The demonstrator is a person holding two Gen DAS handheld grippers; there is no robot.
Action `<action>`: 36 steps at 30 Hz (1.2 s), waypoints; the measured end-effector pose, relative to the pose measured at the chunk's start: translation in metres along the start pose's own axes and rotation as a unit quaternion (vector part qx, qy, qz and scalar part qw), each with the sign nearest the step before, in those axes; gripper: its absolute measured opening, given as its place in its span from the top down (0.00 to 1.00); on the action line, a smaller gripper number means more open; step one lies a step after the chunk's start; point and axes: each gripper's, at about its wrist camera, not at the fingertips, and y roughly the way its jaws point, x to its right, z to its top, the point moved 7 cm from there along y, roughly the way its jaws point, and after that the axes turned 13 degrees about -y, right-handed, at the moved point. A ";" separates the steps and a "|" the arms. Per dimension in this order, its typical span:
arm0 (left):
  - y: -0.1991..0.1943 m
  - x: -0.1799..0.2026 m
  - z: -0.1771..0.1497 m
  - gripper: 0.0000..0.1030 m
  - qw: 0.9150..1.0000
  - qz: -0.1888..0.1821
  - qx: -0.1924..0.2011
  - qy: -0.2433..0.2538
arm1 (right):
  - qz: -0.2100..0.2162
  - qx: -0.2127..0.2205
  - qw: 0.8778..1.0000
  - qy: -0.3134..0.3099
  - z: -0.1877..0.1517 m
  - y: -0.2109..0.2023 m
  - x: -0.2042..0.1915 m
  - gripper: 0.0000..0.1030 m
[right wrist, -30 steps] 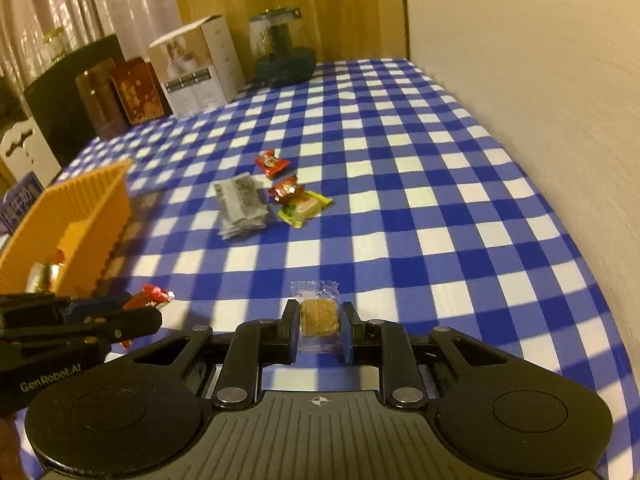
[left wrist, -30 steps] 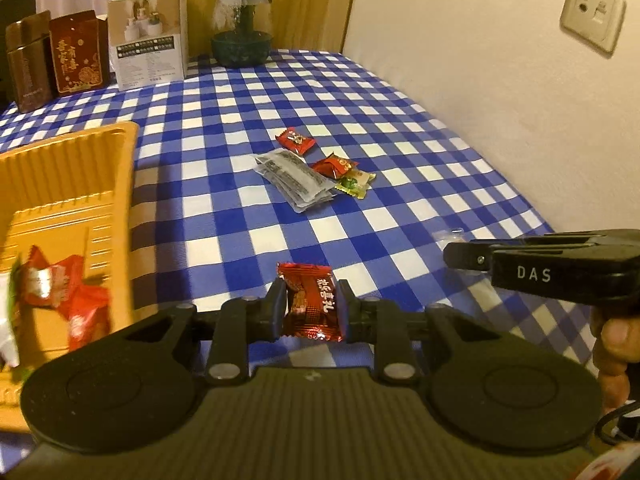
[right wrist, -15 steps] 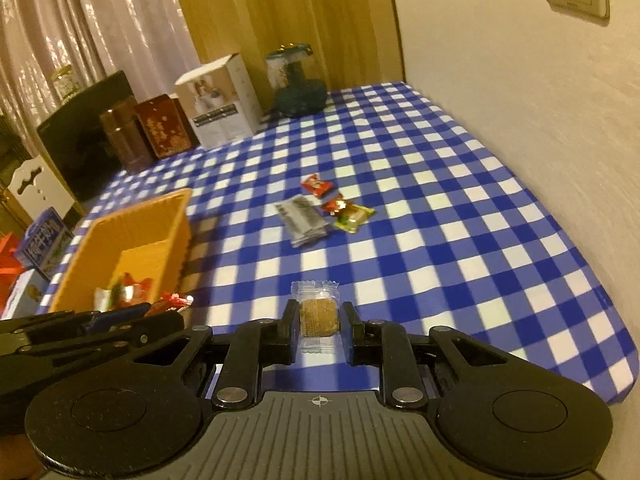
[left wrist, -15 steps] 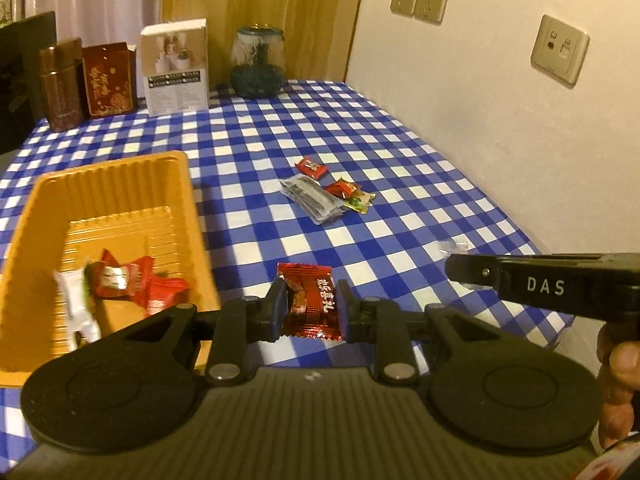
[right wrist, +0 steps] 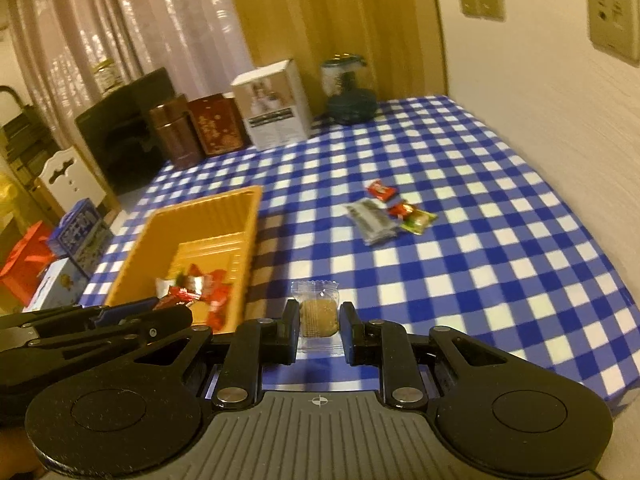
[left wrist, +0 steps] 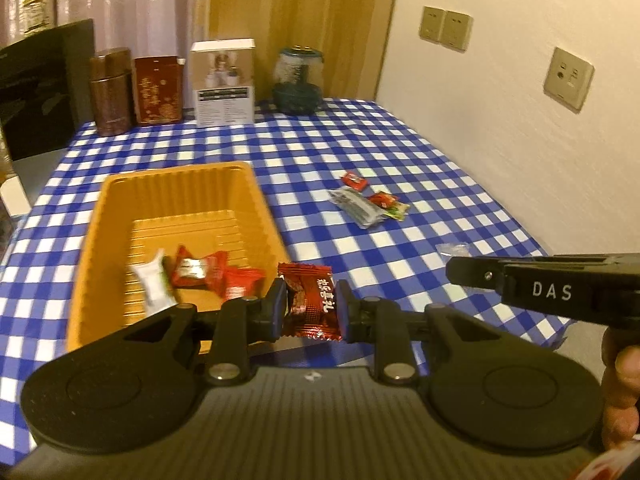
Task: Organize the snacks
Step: 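Carry the red packet and clear-wrapped cake over the orange tray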
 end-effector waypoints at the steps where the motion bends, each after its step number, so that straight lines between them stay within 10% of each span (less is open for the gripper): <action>1: -0.003 -0.006 0.001 0.78 1.000 0.005 0.002 -0.003 | 0.004 0.001 1.000 -0.004 0.002 0.001 -0.005 0.79; 36: -0.004 -0.118 0.024 0.78 0.994 0.082 0.007 -0.065 | 0.071 -0.019 0.996 -0.046 0.030 0.070 -0.085 0.79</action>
